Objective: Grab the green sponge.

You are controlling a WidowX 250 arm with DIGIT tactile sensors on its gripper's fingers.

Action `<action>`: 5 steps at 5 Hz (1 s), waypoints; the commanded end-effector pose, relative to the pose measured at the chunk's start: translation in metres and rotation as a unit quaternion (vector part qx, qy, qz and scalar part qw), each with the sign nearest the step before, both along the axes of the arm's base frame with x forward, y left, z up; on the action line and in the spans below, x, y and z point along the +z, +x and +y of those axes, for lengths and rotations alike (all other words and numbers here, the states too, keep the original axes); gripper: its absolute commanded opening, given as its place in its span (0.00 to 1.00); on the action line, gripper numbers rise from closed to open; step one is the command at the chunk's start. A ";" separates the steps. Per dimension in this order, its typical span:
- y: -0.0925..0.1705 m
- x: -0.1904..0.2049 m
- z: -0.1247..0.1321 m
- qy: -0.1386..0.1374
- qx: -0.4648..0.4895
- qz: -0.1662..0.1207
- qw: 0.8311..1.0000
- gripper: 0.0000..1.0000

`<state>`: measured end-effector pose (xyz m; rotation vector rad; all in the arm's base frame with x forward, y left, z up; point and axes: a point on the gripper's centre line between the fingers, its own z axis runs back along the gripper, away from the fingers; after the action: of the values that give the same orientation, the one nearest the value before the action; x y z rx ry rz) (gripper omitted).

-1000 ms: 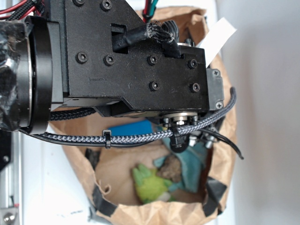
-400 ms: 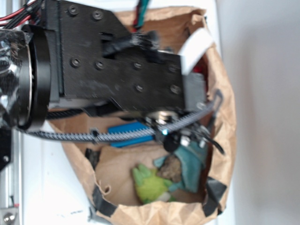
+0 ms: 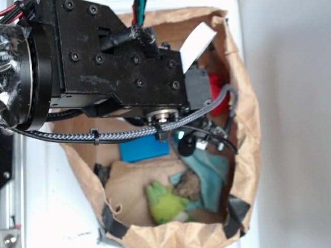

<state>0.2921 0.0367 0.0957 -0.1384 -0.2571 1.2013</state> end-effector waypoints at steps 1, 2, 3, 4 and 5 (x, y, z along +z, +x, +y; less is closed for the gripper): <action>0.007 0.006 0.007 0.005 0.019 -0.027 0.999 1.00; 0.013 -0.001 0.005 0.013 0.024 -0.030 0.999 1.00; 0.020 -0.001 0.007 0.011 0.041 -0.032 0.999 1.00; 0.027 -0.008 0.007 0.023 0.051 -0.034 0.998 1.00; 0.029 -0.012 0.006 0.030 0.056 -0.034 0.997 1.00</action>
<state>0.3145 0.0411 0.0677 -0.0831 -0.3126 1.3013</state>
